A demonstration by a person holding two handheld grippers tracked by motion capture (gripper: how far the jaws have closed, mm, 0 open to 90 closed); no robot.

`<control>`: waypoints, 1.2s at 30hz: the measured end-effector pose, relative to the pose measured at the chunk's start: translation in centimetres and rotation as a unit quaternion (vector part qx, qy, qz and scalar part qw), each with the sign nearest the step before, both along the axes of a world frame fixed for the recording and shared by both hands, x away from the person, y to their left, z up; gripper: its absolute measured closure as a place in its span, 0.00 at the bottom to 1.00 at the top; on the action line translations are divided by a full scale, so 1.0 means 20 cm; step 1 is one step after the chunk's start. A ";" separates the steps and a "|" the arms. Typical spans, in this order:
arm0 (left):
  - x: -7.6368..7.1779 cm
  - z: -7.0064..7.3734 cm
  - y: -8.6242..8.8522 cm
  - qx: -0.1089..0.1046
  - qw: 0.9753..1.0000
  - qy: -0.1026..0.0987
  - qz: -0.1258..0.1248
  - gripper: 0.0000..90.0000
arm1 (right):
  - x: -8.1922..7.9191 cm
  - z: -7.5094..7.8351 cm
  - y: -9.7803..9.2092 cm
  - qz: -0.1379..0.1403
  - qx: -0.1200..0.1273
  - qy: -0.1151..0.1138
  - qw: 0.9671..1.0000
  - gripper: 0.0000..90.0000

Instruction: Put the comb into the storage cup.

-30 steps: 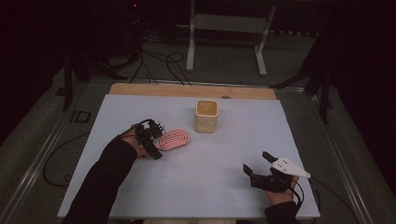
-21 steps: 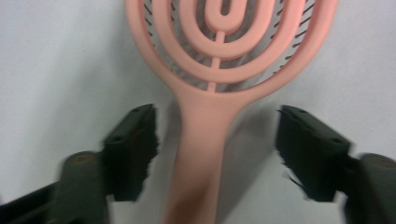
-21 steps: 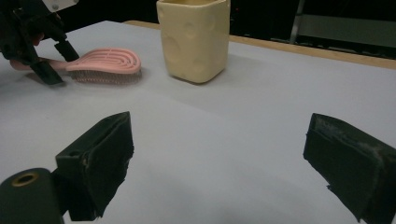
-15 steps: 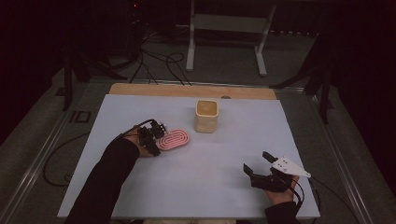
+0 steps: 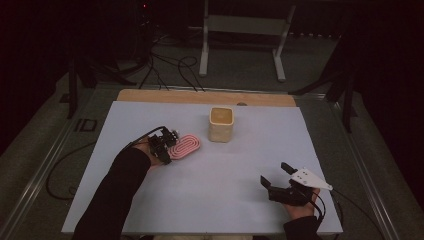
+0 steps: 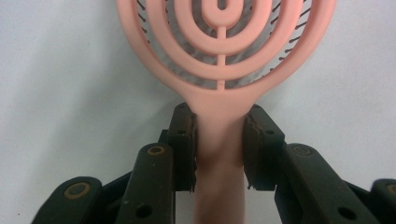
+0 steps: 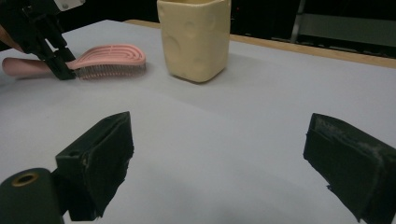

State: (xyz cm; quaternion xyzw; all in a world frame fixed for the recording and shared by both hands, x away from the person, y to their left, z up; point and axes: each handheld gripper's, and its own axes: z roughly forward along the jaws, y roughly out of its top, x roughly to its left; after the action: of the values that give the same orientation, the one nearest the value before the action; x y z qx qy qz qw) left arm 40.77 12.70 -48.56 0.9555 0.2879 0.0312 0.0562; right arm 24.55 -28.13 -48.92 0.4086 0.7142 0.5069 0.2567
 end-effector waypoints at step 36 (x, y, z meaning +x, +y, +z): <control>-0.11 0.18 0.08 -0.075 0.988 -0.113 0.069 0.78 | 0.00 0.00 0.00 -0.001 -0.001 0.000 1.000 0.09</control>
State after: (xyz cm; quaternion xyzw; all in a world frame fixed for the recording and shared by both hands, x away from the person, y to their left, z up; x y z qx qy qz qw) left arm 38.56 14.25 -45.00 0.9166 0.3467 0.1214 0.1577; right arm 24.55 -28.17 -48.96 0.4086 0.7145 0.5060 0.2580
